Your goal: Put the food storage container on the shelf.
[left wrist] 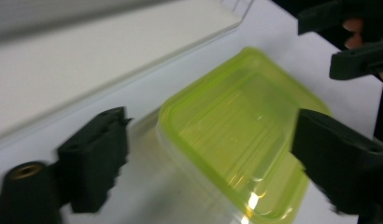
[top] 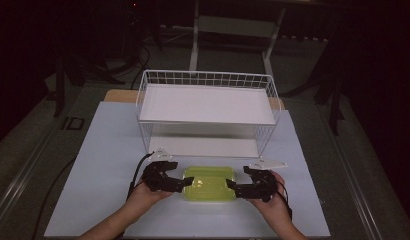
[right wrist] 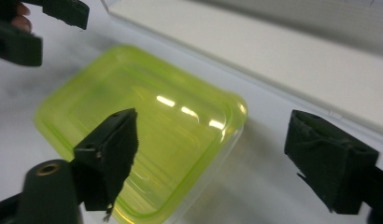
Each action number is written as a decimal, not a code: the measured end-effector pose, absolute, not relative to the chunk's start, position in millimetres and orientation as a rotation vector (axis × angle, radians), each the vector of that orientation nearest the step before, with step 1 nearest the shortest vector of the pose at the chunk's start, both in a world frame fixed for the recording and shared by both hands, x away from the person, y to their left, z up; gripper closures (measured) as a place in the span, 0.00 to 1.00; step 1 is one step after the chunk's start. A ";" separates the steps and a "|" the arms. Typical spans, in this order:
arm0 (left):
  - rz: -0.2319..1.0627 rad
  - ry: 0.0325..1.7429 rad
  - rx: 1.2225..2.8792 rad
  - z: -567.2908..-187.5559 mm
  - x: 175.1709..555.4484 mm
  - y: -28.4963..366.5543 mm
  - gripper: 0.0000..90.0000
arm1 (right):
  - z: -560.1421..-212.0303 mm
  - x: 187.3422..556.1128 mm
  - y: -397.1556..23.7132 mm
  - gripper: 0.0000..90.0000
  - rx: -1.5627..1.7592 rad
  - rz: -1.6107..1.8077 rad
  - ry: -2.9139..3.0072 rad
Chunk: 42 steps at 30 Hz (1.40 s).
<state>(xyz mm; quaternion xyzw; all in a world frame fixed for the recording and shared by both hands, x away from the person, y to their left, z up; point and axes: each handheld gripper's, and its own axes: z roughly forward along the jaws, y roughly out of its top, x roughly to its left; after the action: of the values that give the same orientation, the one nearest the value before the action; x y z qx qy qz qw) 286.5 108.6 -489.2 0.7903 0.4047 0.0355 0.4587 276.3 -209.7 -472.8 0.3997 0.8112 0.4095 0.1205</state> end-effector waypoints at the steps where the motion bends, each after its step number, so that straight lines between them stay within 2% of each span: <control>1: 0.087 0.997 1.947 -489.2 286.5 108.6 0.16 | -472.8 276.3 -209.7 0.20 1.168 1.196 2.370; 4: 0.024 1.079 1.939 -499.7 289.3 109.8 0.18 | -481.3 277.8 -207.2 0.27 1.195 1.165 2.380; 6: 0.012 1.085 1.934 -501.2 289.2 110.2 0.26 | -483.1 278.5 -206.9 0.27 1.207 1.162 2.392; 7: -0.019 1.125 1.926 -505.9 289.3 109.8 0.26 | -486.3 279.3 -206.2 0.33 1.227 1.152 2.397; 8: -0.030 1.144 1.927 -507.7 289.5 110.0 0.29 | -487.3 279.5 -206.2 0.33 1.239 1.158 2.399; 12: -0.046 1.161 1.917 -511.4 289.0 111.1 0.43 | -492.6 280.5 -205.2 0.38 1.278 1.144 2.431; 19: -0.153 1.142 1.898 -515.6 292.5 109.8 0.68 | -496.0 284.3 -204.7 0.41 1.346 1.143 2.476; 24: -0.135 1.132 1.912 -514.4 290.3 106.7 0.71 | -496.8 285.7 -205.8 0.42 1.371 1.161 2.499; 25: -0.110 1.124 1.915 -513.7 287.9 105.8 0.71 | -495.6 283.7 -205.1 0.48 1.352 1.164 2.506; 30: -0.113 1.134 1.904 -512.9 284.1 105.8 0.74 | -493.6 280.2 -205.5 0.52 1.344 1.169 2.514; 31: -0.106 1.129 1.904 -512.5 282.3 106.0 0.74 | -492.7 279.3 -206.2 0.60 1.336 1.165 2.511; 32: -0.111 1.131 1.899 -512.1 281.2 106.0 0.75 | -492.1 278.4 -206.0 0.63 1.334 1.135 2.499; 42: -0.097 1.114 1.905 -508.5 271.2 105.6 0.79 | -488.7 271.3 -208.5 0.71 1.346 1.146 2.504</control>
<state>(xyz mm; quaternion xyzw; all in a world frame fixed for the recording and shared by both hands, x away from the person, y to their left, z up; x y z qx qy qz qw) 271.2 105.6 -508.5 0.7703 0.4506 -0.0392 0.4496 271.3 -208.5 -488.7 0.4389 0.8163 0.3736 0.0383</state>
